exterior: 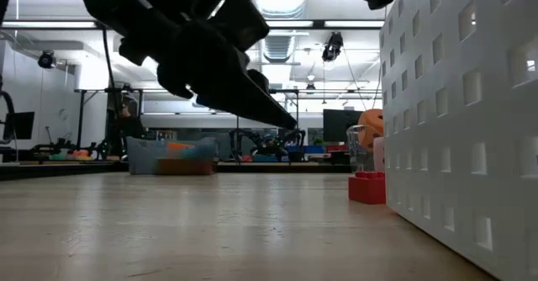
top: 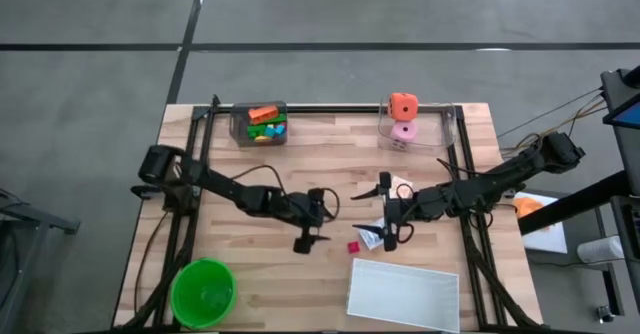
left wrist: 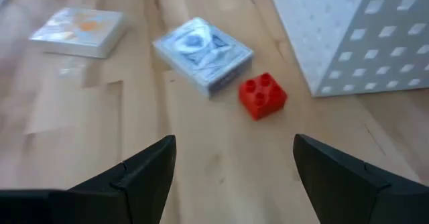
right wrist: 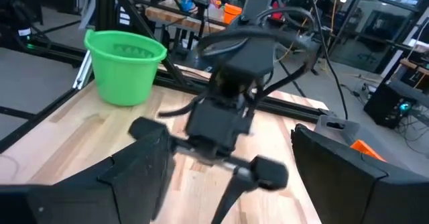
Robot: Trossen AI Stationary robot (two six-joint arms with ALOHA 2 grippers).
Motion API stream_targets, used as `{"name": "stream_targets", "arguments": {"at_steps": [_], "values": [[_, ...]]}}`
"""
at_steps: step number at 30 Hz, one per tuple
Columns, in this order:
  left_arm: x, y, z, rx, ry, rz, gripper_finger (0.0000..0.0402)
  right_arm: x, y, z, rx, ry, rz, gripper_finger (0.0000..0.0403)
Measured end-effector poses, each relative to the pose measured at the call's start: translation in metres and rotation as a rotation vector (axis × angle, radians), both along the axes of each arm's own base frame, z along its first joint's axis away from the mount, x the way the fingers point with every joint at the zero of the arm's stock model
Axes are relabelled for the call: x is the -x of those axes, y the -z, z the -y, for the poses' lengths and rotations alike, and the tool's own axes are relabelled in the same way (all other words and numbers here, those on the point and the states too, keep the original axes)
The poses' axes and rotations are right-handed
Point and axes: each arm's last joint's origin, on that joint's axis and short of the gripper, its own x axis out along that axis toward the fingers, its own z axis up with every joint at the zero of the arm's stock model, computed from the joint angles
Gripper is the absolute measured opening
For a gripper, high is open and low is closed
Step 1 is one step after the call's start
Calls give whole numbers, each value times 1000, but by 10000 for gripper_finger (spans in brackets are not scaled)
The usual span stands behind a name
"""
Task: Pick & Place Toys
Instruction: Put the red game piece into the black bin
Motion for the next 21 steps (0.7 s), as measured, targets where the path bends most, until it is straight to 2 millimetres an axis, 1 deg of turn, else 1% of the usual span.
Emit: {"name": "stream_targets", "arguments": {"at_steps": [6, 12, 17, 21], "values": [[-20, 9, 13, -7, 31, -10, 301, 0, 1, 0, 1, -2, -5, 313], [-41, 26, 20, 0, 28, -41, 301, 0, 1, 0, 2, -2, -6, 313], [-49, 35, 25, 3, 35, -72, 301, 0, 1, 0, 4, -2, -12, 313], [-52, 34, 30, 25, 46, -68, 301, 0, 2, 0, 7, -2, -19, 313]]}}
